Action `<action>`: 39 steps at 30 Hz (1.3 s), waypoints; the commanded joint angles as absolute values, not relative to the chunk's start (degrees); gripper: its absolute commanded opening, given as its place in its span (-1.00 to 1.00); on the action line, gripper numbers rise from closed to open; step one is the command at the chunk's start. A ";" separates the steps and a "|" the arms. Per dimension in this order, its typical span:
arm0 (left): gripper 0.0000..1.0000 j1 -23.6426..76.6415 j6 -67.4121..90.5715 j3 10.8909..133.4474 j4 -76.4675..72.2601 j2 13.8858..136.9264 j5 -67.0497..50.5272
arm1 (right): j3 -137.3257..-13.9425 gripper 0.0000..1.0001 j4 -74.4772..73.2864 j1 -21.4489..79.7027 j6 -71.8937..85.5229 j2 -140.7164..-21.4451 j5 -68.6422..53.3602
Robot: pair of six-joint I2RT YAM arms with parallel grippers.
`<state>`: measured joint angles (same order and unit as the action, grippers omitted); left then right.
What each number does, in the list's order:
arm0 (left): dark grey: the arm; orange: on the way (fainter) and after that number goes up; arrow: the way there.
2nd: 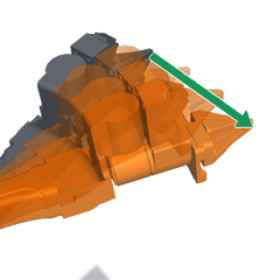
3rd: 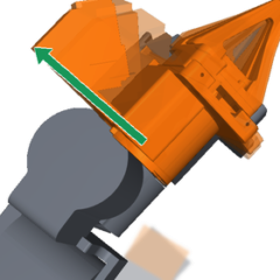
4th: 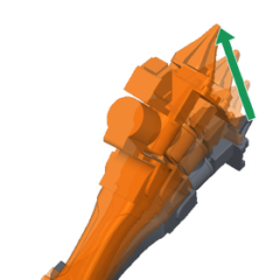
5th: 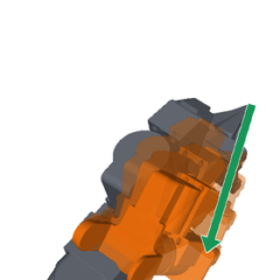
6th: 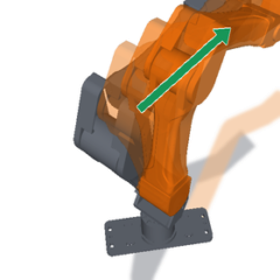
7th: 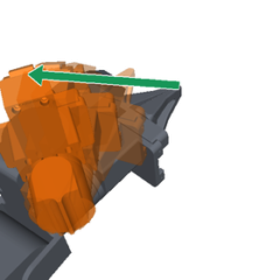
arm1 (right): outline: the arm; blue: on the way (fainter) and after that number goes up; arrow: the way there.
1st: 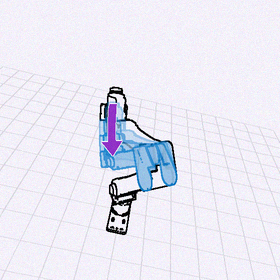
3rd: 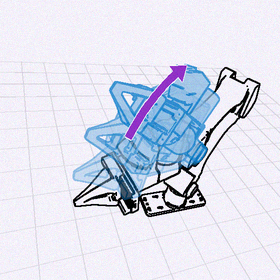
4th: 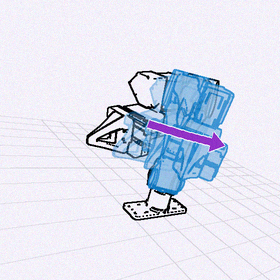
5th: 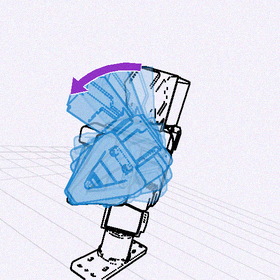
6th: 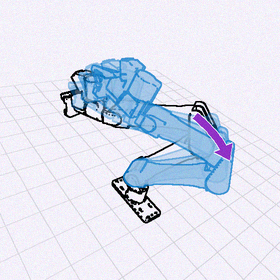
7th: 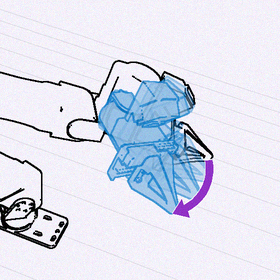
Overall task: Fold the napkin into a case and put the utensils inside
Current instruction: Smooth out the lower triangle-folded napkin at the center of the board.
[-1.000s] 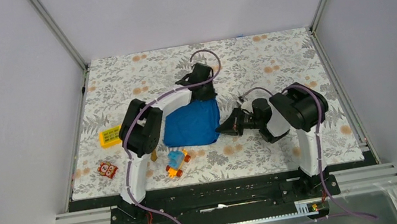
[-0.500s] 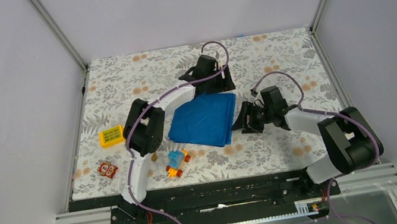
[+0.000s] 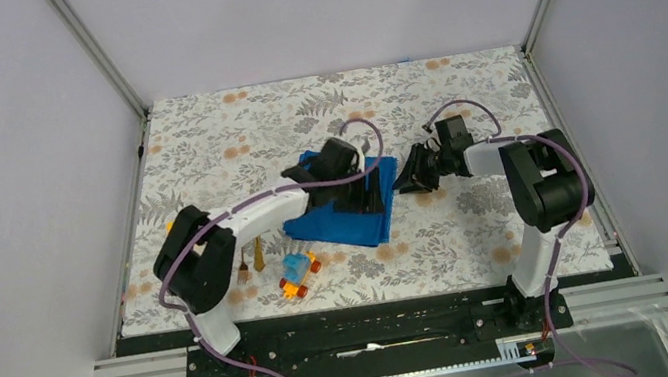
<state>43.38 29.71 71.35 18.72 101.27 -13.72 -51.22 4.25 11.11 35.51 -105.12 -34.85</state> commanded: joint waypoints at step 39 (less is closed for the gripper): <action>-0.79 53.78 31.10 74.47 22.04 109.66 -5.93 | -43.24 -0.71 12.25 16.87 34.86 -104.61 -39.55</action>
<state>53.19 30.48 72.64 22.57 108.27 -4.56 -43.72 14.04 16.64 35.70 -105.91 -42.61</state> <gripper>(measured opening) 0.090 0.131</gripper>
